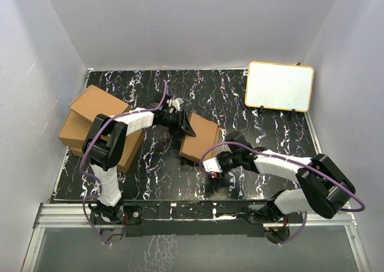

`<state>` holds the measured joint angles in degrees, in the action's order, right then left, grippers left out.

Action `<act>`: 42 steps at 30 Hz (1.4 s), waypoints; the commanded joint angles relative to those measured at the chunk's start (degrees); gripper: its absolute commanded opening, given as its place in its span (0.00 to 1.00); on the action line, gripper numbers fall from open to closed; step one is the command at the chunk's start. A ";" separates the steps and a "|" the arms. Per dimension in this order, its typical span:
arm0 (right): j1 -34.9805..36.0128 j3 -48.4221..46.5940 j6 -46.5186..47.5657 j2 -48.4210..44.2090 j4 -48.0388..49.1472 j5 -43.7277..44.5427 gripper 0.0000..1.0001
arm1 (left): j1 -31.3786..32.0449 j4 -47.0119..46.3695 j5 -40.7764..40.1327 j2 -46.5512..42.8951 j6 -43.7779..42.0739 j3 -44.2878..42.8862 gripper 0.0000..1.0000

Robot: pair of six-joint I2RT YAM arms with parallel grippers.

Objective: Fold the paper box

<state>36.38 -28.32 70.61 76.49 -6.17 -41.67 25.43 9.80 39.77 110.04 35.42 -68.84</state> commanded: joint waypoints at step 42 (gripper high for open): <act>-2.53 -3.34 -3.77 1.26 -2.93 1.27 0.08 | -4.05 -1.72 -0.40 1.01 -2.26 7.39 0.00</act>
<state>34.98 -29.39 66.92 77.30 -7.38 -40.23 22.22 3.70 45.30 110.08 35.64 -63.59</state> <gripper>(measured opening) 0.087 0.360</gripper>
